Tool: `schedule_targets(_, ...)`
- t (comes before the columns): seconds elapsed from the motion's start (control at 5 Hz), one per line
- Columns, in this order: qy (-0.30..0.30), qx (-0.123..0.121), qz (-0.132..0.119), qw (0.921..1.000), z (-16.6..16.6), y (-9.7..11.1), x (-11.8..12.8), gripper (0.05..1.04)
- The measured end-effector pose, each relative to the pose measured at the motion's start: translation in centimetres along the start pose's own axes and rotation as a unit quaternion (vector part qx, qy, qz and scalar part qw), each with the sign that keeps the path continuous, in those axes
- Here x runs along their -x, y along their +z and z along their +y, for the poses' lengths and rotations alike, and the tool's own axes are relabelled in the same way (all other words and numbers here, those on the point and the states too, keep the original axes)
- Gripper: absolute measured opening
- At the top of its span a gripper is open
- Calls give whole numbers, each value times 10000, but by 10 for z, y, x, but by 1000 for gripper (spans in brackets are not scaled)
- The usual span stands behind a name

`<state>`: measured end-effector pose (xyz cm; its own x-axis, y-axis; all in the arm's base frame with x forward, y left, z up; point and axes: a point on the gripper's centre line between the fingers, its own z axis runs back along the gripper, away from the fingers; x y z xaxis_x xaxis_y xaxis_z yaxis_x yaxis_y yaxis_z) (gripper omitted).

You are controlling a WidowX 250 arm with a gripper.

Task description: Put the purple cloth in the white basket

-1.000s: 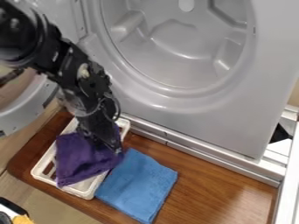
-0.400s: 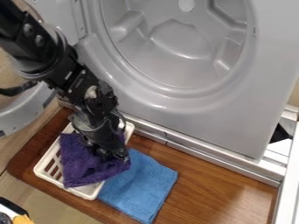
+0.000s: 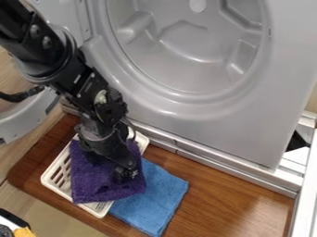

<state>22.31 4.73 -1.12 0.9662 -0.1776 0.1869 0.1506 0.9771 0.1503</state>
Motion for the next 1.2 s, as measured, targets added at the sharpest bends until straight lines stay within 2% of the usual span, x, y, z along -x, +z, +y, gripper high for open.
schedule_targets(0.4,-22,139,-92,9999,-4,3,-3,999)
schedule_targets(0.6,-42,151,-240,9996,-2,15,-10,999)
schedule_targets(0.8,-358,336,-291,9984,-4,32,-19,999)
schedule_targets(1.0,-511,134,-316,9981,-3,52,-20,999)
schedule_targets(1.2,-873,-24,-490,9950,-5,67,-24,999)
